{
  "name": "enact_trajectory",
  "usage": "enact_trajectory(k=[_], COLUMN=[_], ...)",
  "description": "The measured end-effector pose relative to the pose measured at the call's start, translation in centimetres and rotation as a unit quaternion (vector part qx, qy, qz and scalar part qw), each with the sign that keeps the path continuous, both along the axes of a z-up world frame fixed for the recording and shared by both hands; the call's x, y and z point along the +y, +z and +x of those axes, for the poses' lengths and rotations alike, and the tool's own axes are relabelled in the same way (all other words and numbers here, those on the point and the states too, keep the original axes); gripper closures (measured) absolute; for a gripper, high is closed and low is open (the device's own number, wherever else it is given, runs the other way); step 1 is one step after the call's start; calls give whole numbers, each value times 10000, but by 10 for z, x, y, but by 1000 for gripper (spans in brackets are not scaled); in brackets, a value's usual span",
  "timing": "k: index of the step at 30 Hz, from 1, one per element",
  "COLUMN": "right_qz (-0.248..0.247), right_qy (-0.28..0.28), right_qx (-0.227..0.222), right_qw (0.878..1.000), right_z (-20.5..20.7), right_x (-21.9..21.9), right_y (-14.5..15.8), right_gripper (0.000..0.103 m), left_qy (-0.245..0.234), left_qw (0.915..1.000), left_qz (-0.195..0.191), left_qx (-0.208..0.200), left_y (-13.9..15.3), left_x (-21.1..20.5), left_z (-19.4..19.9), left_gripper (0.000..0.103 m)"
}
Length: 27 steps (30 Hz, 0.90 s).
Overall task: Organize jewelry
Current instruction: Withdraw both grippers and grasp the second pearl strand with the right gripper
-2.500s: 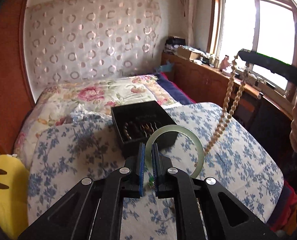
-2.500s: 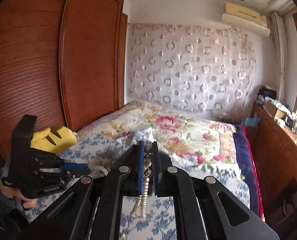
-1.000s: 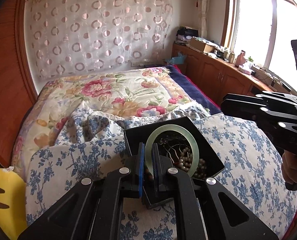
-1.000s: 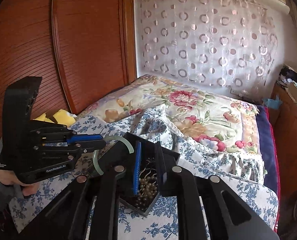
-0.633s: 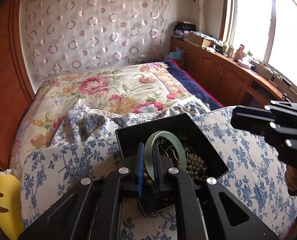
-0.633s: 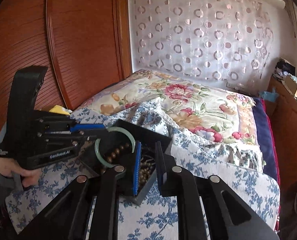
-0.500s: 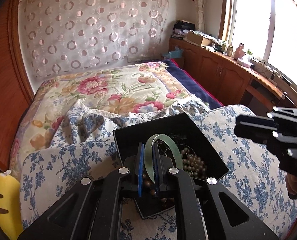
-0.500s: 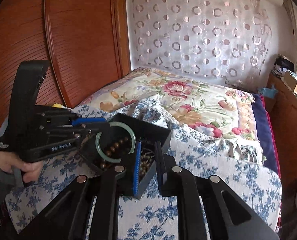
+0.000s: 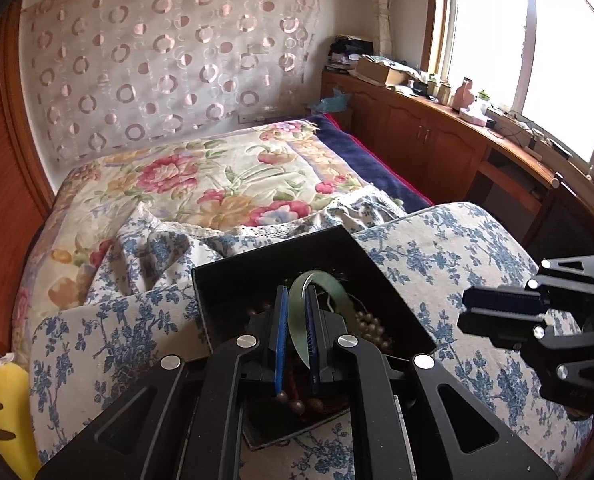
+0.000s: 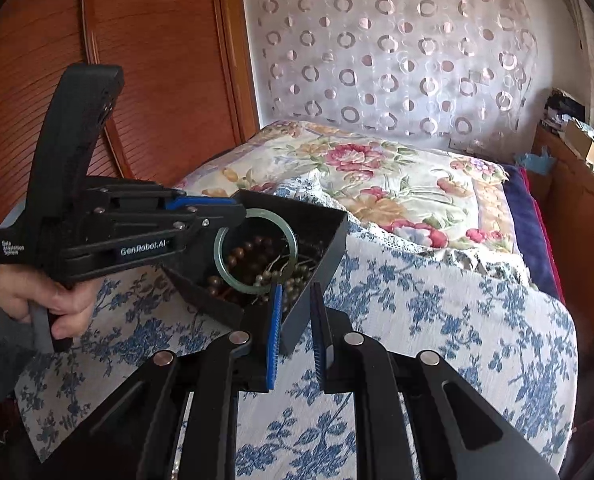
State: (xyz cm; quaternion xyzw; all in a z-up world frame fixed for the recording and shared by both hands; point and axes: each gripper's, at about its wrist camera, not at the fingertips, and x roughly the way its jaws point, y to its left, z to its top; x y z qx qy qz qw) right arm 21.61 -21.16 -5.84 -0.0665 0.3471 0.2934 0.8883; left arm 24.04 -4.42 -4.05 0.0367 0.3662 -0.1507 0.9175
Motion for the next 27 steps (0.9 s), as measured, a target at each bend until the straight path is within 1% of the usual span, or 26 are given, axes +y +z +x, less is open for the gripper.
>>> enact_trajectory(k=[7,12,13,14,15,22,25,26,27], right_qz=[20,-6,-4,-4,-7,-93,-157,-168,-169], right_qy=[-44,-33,-22,-5,6,155,272,294,326], right_qx=[103,177,196,220,237,437,530,552,590], right_qw=[9999,9998,9998,9998,9997,9989,9981,9979,9976], right_z=[-15,-36,-39,-44,-48,-75,-87,-90,-94], right_x=[-4,-6,-6,-6,-5,2,10,12,15], right_y=[-5,-13,-13,-15,-16,-33,-40,-43,-45], right_gripper=[87,87,87,87,87,87,87,86,80], left_qy=[-48,-51,-44,-41,-49,-19,22,49,70], left_qw=[9999,9998,9998,9998,9997,9999,10000,10000,9999], left_qz=[-29,-55,-57,-66,-75,-60,-85,-78,-67], left_qx=[-123,-177,-189,-206,-217,-103,-2,36,67], left_y=[11,13,13,13,12,-5,-13,-17,-19], left_x=[1,5,6,8,9,21,27,30,31], left_z=[-14,-34,-39,-46,-51,-89,-100,-104,-107], left_gripper=[95,94,92,82,76,74,70,69,68])
